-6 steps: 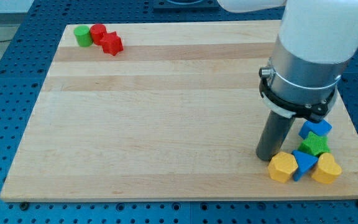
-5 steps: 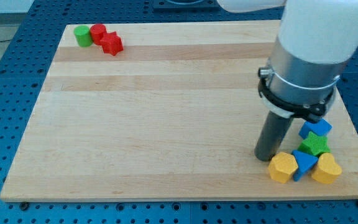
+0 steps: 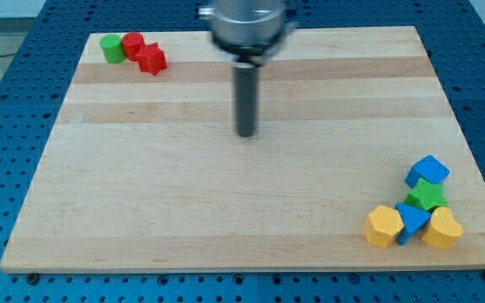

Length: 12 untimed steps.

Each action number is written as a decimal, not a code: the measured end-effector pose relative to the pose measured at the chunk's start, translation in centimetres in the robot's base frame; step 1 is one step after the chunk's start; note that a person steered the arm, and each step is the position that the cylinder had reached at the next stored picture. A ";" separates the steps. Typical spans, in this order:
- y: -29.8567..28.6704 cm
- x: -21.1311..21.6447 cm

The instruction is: Push the red star towards the left bottom of the board

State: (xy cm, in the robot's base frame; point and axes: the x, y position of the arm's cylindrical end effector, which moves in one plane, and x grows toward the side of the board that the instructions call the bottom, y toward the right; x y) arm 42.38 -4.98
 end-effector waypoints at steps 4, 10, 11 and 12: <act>-15.1 -0.2; -18.4 -17.9; -15.4 -17.9; -13.8 -17.4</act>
State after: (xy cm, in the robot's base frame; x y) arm 24.99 -18.83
